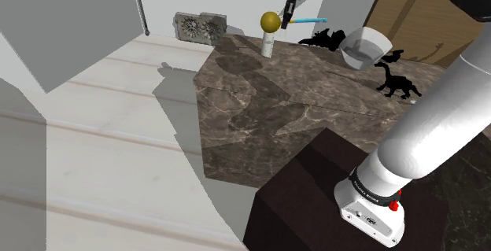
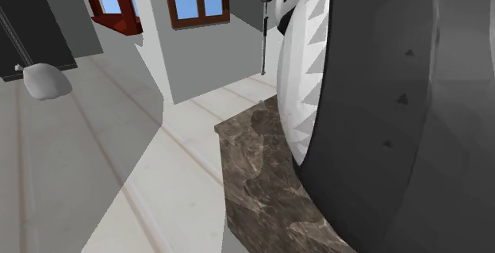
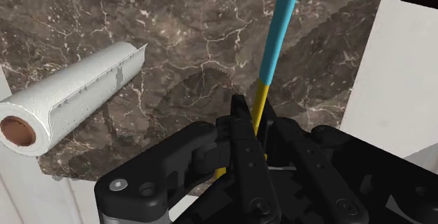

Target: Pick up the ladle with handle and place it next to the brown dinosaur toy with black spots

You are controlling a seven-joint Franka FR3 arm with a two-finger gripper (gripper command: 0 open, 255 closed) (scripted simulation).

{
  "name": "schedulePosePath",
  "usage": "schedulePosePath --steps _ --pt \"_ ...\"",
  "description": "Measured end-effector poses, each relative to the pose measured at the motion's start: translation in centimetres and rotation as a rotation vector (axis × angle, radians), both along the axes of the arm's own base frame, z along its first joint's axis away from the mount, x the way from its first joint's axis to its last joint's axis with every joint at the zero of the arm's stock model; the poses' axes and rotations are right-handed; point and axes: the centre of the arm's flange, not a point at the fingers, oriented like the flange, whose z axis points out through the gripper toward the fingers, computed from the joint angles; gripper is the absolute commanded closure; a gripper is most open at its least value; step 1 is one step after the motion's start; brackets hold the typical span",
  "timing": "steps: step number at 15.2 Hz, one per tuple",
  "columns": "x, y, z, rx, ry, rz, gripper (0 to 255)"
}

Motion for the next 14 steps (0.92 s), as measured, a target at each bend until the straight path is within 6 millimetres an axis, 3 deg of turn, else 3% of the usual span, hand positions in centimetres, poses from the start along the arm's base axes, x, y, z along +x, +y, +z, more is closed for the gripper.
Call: schedulePosePath --steps 14 --pt "-9.9 -15.6 0.1 0.001 0.000 -0.001 255"
